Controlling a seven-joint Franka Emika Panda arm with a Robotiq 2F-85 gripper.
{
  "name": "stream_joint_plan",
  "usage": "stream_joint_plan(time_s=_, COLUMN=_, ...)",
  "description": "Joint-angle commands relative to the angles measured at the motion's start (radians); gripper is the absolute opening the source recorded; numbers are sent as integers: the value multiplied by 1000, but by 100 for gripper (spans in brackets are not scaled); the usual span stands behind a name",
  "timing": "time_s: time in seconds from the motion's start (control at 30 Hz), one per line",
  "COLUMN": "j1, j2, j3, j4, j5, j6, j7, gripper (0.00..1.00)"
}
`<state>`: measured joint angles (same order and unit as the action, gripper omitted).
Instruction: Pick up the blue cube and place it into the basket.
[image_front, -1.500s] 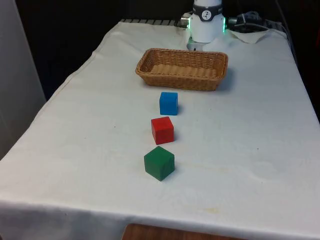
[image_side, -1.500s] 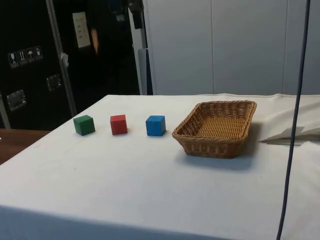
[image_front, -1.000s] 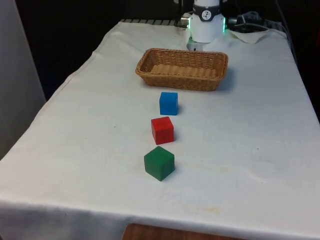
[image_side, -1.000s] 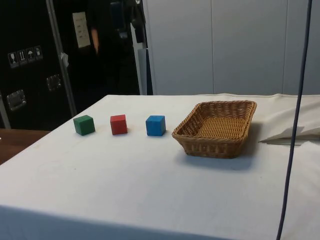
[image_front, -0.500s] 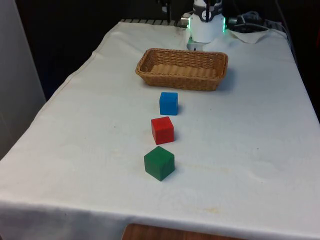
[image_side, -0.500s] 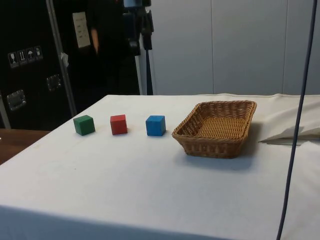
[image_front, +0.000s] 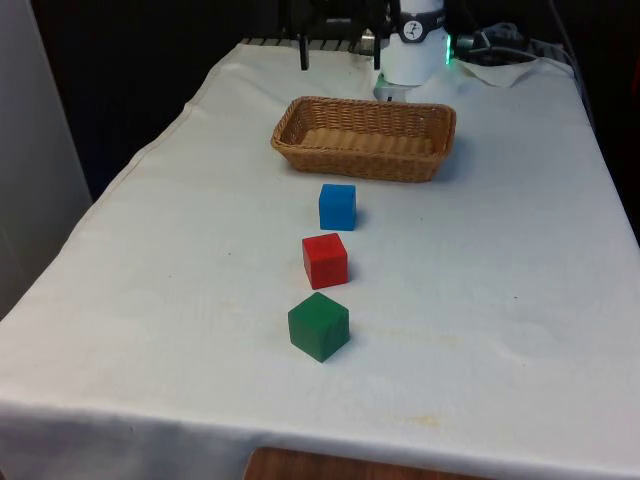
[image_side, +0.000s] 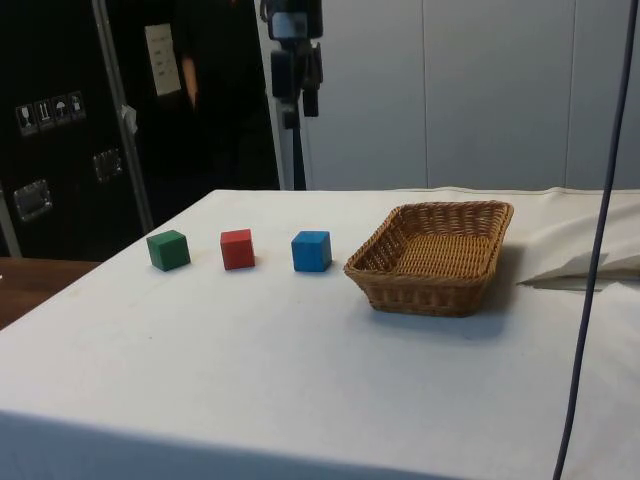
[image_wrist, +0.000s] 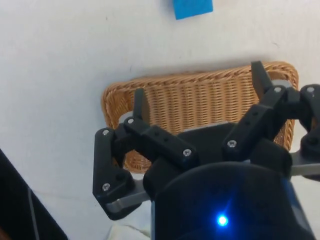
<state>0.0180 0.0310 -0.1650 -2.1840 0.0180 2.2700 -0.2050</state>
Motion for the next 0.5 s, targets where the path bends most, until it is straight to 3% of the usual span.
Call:
stream_joint_plan(time_s=0.0, j1=-4, j2=2, j3=-3, j4=-9, j5=17, j6=21, j7=-21, gripper=100)
stream_joint_plan(time_s=0.07, j1=-1, j2=4, j3=-10, j4=-11, j5=9, j6=17, j7=-20, gripper=100)
stream_joint_plan(time_s=0.13, j1=-5, j2=11, j3=-21, j4=-27, j5=38, j6=51, j7=-60, gripper=100)
stream_joint_plan(time_s=0.47, j1=1, j2=23, j3=-22, j4=-32, j5=43, j6=61, j7=-61, gripper=100)
